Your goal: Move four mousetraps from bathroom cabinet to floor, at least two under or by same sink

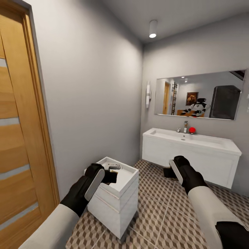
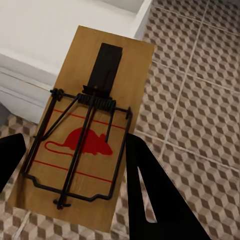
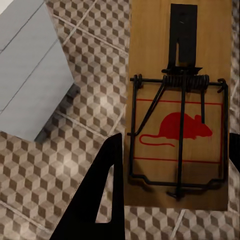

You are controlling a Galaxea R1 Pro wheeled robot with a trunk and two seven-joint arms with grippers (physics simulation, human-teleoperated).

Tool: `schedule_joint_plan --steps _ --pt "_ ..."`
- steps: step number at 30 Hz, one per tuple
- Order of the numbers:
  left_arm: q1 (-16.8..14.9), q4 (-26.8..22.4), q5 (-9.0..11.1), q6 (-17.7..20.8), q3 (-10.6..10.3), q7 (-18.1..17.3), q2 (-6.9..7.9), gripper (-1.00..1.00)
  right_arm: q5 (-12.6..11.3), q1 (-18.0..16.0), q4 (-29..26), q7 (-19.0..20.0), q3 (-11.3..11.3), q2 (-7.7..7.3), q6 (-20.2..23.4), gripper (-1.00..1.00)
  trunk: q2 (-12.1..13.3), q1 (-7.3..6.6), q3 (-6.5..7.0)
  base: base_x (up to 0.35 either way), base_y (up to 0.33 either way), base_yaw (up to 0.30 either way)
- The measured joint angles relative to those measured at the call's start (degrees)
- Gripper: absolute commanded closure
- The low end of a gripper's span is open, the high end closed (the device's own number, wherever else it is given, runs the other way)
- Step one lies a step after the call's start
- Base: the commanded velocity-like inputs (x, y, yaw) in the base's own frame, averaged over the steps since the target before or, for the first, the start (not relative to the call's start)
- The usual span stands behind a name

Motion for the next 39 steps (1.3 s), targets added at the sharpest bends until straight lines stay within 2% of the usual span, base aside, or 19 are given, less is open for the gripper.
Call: schedule_joint_plan --steps 2,8,39 --pt "0.00 0.18 -0.82 -0.02 -0.02 -0.16 -0.27 1.00 0.02 0.00 0.00 0.00 0.00 0.00 0.00 1.00 0.00 0.00 0.00 0.000 0.000 -0.297" --pt "0.00 0.33 -1.61 -0.04 0.01 -0.50 -0.50 1.00 0.04 0.00 0.01 0.00 0.00 0.00 0.00 1.00 0.00 0.00 0.00 0.000 0.000 -0.297" --pt "0.00 0.05 -1.68 -0.04 -0.16 -0.75 -0.55 1.00 0.05 0.00 0.01 0.00 0.00 -0.26 0.00 1.00 0.00 0.00 0.00 0.000 0.000 -0.297"
